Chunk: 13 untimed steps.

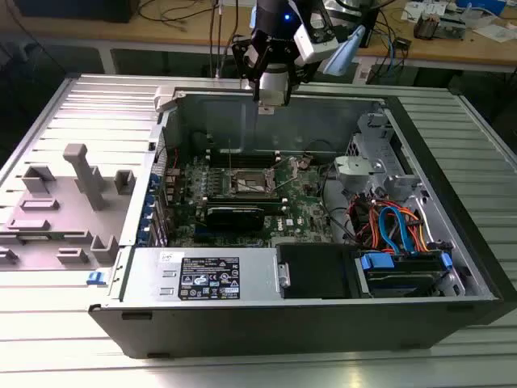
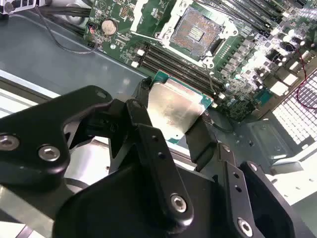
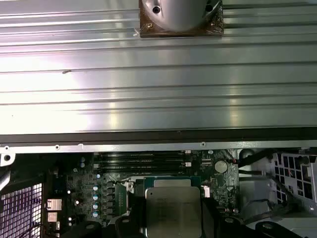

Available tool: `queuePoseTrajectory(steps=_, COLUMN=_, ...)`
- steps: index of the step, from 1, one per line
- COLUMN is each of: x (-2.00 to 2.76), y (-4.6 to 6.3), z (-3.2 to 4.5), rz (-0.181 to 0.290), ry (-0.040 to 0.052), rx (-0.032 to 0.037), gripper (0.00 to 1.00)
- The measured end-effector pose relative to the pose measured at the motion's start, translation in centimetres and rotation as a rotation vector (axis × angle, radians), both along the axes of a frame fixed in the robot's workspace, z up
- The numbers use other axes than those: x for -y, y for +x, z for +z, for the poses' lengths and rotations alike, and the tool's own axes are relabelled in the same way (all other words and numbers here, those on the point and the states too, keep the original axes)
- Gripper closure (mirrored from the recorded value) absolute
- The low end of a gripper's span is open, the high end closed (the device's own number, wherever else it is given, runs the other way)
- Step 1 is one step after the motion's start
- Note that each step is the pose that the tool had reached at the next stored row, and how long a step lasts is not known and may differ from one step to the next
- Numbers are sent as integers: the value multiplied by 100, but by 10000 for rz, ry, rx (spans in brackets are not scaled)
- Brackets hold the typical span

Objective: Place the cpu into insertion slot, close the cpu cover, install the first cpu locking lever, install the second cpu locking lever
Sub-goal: 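Place the cpu into insertion slot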

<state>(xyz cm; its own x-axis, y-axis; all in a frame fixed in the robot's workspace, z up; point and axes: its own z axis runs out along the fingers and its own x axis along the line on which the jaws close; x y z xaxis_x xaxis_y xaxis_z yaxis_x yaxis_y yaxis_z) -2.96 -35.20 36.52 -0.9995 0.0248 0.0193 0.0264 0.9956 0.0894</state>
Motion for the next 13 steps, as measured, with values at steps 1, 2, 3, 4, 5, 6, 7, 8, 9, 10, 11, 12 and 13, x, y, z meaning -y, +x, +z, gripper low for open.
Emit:
queuePoseTrajectory(steps=1, x=0, y=0, z=0, rz=0, ry=0, rx=0, gripper=45)
queuePoseTrajectory(steps=2, x=0, y=0, z=0, rz=0, ry=0, rx=0, gripper=45)
queuePoseTrajectory(steps=3, x=0, y=0, z=0, rz=0, ry=0, rx=0, gripper=45)
queuePoseTrajectory(steps=4, x=0, y=0, z=0, rz=0, ry=-1, rx=0, gripper=45)
queuePoseTrajectory(steps=5, x=0, y=0, z=0, rz=0, ry=0, rx=0, gripper=45)
queuePoseTrajectory(steps=6, x=1, y=0, z=0, rz=-1, ry=1, rx=0, gripper=45)
queuePoseTrajectory(steps=7, x=5, y=0, z=1, rz=0, ry=-2, rx=-1, gripper=45)
queuePoseTrajectory(steps=8, x=11, y=1, z=1, rz=2, ry=-2, rx=-1, gripper=45)
queuePoseTrajectory(steps=9, x=19, y=0, z=0, rz=1, ry=0, rx=0, gripper=45)
queuePoseTrajectory(steps=10, x=33, y=0, z=0, rz=0, ry=-1, rx=0, gripper=45)
queuePoseTrajectory(steps=11, x=43, y=0, z=0, rz=0, ry=-1, rx=-1, gripper=45)
queuePoseTrajectory(steps=12, x=61, y=0, z=0, rz=0, ry=-1, rx=-1, gripper=45)
queuePoseTrajectory(steps=13, x=76, y=0, z=0, rz=0, ry=0, rx=0, gripper=45)
